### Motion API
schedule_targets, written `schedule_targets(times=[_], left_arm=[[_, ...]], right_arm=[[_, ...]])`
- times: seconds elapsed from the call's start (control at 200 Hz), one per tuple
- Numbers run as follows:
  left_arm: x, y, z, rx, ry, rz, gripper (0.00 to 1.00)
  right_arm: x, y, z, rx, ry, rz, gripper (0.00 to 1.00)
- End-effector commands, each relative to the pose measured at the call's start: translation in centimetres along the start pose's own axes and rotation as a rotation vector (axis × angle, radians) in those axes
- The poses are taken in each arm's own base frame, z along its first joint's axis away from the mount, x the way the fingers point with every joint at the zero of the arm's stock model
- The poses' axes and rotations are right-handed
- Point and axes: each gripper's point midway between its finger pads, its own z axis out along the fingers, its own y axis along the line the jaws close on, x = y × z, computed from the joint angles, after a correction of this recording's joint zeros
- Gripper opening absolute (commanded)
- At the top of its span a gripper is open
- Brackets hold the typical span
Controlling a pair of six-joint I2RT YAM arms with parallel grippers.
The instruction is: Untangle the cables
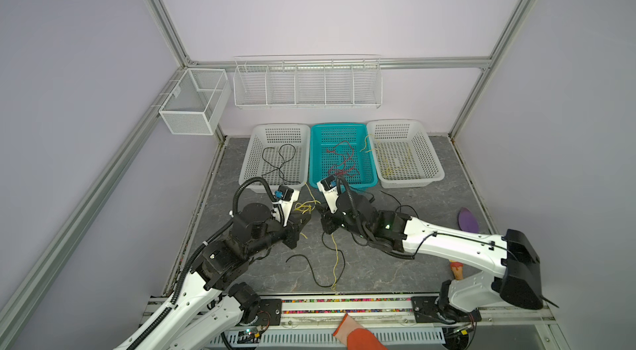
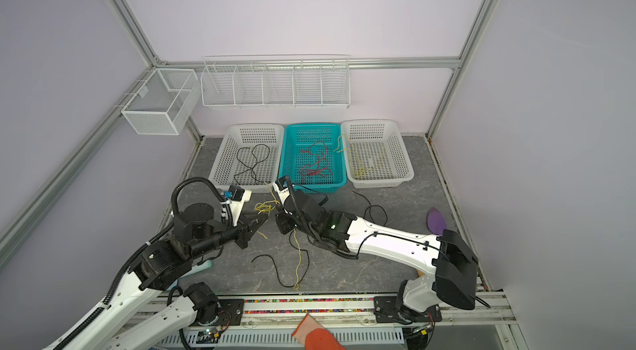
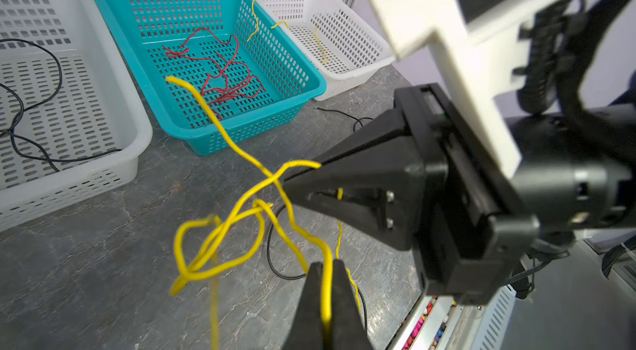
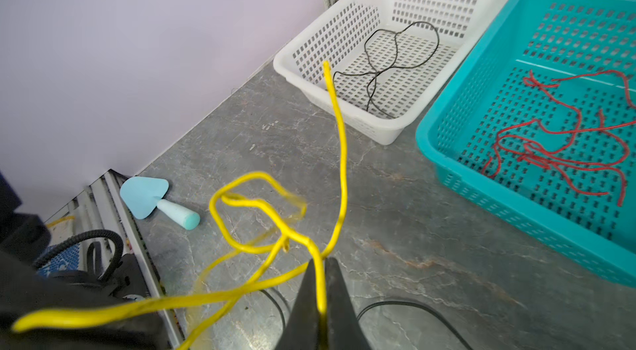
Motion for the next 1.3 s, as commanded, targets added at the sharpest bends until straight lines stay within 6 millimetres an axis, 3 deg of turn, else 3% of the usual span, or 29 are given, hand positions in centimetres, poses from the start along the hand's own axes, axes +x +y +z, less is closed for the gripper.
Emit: schedule_targets(times=[0.0, 0.125, 0.27, 0.435, 0.61, 0.67, 0.745, 0.885, 1.075, 1.185, 1.295], left_arm=[[-2.7, -1.1, -1.7, 0.045, -0.137, 0.007, 0.00], [-3.7, -1.2, -3.7, 0.046, -0.221, 0.001, 0.00], [-1.5, 0.4, -3.4, -0.048, -0.097, -0.005, 0.00], [0.4, 1.1, -3.4, -0.079, -0.011, 0.002, 0.00], [2.3, 1.5, -1.4, -0.088, 0.127, -0.003, 0.00], [2.6, 2.0, -0.9, -0.115, 0.160, -0.013, 0.00], [2.3, 1.3, -0.4, -0.063, 0.149, -0.012, 0.00], [1.0, -0.2, 0.2, 0.026, 0.087, -0.025, 0.00], [0.8, -1.7, 1.8, 0.126, 0.094, -0.050, 0.00], [1.0, -1.9, 1.9, 0.143, 0.102, -0.044, 0.00], [1.9, -1.9, 2.1, 0.151, 0.133, -0.047, 0.00]], right_arm=[[0.6, 0.0, 0.9, 0.013, -0.016, 0.039, 0.07], [1.2, -2.2, 1.2, 0.096, -0.011, 0.038, 0.07], [1.5, -8.7, 0.0, 0.186, -0.004, 0.167, 0.06], [-0.5, -13.8, -3.3, 0.246, -0.058, 0.232, 0.06], [-3.6, -16.3, -6.8, 0.234, -0.150, 0.298, 0.06], [-5.0, -15.7, -7.8, 0.176, -0.186, 0.281, 0.06], [-6.3, -12.3, -7.8, -0.002, -0.185, 0.201, 0.06], [-5.5, -7.0, -7.1, -0.105, -0.148, 0.061, 0.06], [-4.8, -2.4, -4.6, -0.185, -0.093, -0.017, 0.06], [-5.5, -1.5, -3.9, -0.172, -0.099, -0.045, 0.06], [-7.4, -3.2, -3.4, -0.075, -0.141, -0.044, 0.06]])
